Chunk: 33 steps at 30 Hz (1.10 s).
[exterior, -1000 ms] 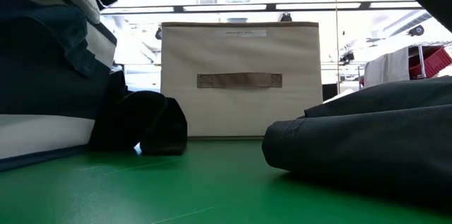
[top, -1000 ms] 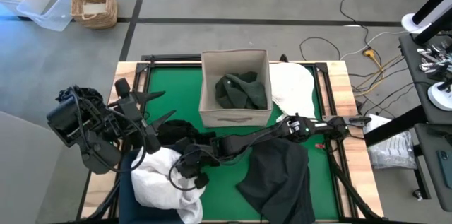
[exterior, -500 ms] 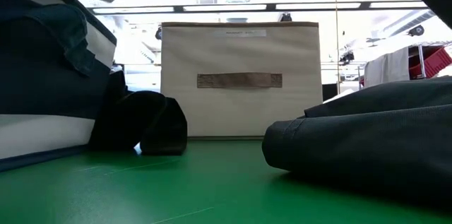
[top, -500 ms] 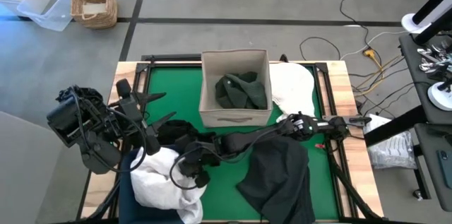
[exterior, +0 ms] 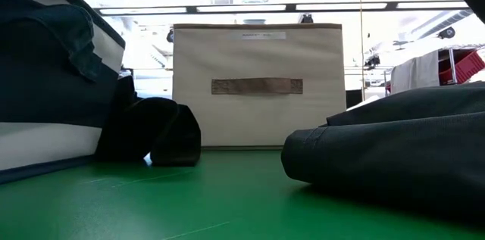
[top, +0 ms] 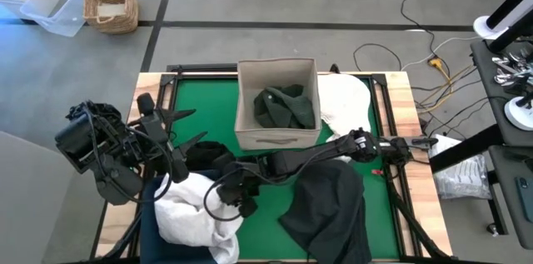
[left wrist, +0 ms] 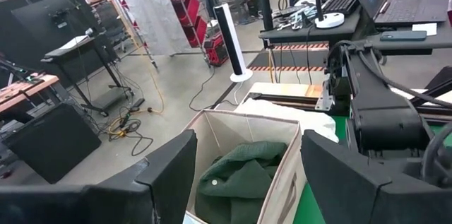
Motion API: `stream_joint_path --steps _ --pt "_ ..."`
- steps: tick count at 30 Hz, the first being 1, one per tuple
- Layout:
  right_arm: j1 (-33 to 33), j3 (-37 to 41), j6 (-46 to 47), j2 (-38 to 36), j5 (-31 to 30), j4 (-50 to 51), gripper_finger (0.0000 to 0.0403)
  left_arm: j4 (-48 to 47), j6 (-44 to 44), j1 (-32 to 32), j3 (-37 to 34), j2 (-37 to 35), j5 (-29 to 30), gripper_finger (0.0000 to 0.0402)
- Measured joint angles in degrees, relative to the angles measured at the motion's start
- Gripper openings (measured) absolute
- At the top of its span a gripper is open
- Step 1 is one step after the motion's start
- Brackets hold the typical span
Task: Sort clothes
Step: Put the white cloth into the blue laundry bin
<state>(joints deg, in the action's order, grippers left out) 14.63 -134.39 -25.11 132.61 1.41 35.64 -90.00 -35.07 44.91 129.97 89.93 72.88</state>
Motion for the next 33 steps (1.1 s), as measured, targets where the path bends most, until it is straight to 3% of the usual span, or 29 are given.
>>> stream_joint_path --steps 6,13,16,22,28,33 --pt "0.1 0.0 2.5 -3.5 -0.9 6.6 0.0181 0.0 0.0 0.0 0.0 0.0 -0.4 0.0233" --pt "1.5 0.0 9.3 -7.5 -10.4 16.3 0.0161 0.0 0.0 0.0 0.0 0.0 -2.1 0.0233" --pt "2.6 0.0 13.2 -8.6 -10.7 19.5 0.0151 0.0 1.0 0.0 0.0 0.0 -2.1 0.0233" --pt "6.5 0.3 18.7 -8.6 -11.2 21.0 0.0123 0.0 1.5 0.0 0.0 0.0 -3.9 0.0233" --pt "11.4 1.6 23.8 -8.6 -21.4 20.8 0.0074 0.0 2.1 0.0 0.0 0.0 -6.5 0.0233" --pt "13.5 4.3 30.2 -8.6 -22.4 18.8 0.0028 0.0 3.0 0.0 0.0 0.0 -8.3 0.0233"
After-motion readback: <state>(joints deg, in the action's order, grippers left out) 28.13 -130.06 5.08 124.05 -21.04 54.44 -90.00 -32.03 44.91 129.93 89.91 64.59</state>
